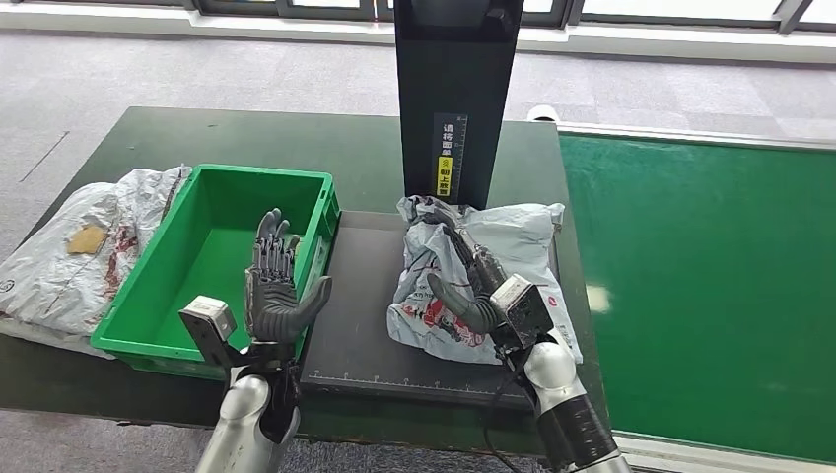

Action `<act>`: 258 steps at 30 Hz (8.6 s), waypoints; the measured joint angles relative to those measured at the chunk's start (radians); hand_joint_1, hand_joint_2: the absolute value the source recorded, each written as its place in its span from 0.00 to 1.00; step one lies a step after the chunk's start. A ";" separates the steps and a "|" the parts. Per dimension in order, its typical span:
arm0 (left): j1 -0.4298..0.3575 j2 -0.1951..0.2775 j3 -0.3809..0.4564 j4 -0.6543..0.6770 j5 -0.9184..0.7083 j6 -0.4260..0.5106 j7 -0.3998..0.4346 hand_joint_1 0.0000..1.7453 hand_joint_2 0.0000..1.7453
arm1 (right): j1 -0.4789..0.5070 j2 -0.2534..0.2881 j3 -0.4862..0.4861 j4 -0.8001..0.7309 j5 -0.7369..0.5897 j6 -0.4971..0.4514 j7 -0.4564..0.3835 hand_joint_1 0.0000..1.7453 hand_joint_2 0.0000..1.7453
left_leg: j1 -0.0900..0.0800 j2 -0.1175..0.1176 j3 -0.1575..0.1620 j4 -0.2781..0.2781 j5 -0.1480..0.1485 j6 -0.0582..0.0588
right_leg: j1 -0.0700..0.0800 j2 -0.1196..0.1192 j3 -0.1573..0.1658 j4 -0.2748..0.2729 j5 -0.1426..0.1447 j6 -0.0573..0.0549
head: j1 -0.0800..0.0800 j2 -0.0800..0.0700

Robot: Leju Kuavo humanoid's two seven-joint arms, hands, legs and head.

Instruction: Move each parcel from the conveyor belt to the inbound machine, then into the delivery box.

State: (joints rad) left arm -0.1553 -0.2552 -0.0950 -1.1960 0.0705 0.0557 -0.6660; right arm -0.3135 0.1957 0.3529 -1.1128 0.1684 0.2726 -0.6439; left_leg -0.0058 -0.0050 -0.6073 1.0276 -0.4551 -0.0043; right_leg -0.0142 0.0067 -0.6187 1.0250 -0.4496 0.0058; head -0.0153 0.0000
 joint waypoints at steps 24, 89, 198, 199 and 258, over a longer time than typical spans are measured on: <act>-0.039 0.000 -0.053 -0.108 -0.245 0.063 -0.023 0.00 1.00 | 0.029 0.040 -0.006 -0.240 0.295 -0.861 -0.032 0.00 1.00 | 0.000 0.000 0.000 0.000 0.000 0.000 | 0.000 0.000 -0.001 0.000 0.000 0.000 | 0.000 0.000; -0.444 -0.094 -0.353 0.604 -1.407 0.106 0.504 0.00 1.00 | 0.069 0.053 -0.124 -0.366 0.207 -0.921 -0.020 0.00 1.00 | -0.001 -0.001 0.000 0.001 0.001 0.001 | -0.001 -0.001 0.000 0.000 0.003 0.000 | 0.000 0.000; -0.238 0.061 0.356 0.172 -1.433 0.643 0.641 0.00 1.00 | 0.113 0.056 -0.198 -0.357 0.226 -0.850 0.042 0.00 1.00 | 0.000 0.000 -0.001 0.000 0.002 0.000 | 0.000 0.000 -0.002 0.001 0.002 -0.001 | 0.000 0.000; -0.221 0.061 0.338 0.139 -1.424 0.643 0.645 0.00 1.00 | 0.115 0.056 -0.198 -0.357 0.227 -0.849 0.042 0.00 1.00 | 0.000 0.000 -0.001 0.000 0.002 0.000 | 0.000 0.000 -0.002 0.001 0.002 -0.001 | 0.000 0.000; 0.063 0.061 0.116 -0.310 -1.139 0.454 0.617 0.00 1.00 | 0.175 0.044 -0.222 -0.368 0.250 -0.828 0.063 0.00 1.00 | 0.000 0.001 0.000 0.000 0.001 0.000 | 0.000 0.001 -0.002 0.000 0.002 -0.001 | 0.000 0.000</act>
State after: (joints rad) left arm -0.0927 -0.1939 0.0208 -1.5056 -1.0680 0.5092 -0.0490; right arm -0.1382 0.2395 0.1312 -1.4813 0.4182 -0.5559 -0.5811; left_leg -0.0061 -0.0044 -0.6076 1.0274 -0.4539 -0.0045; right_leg -0.0143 0.0074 -0.6203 1.0253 -0.4477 0.0049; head -0.0155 0.0000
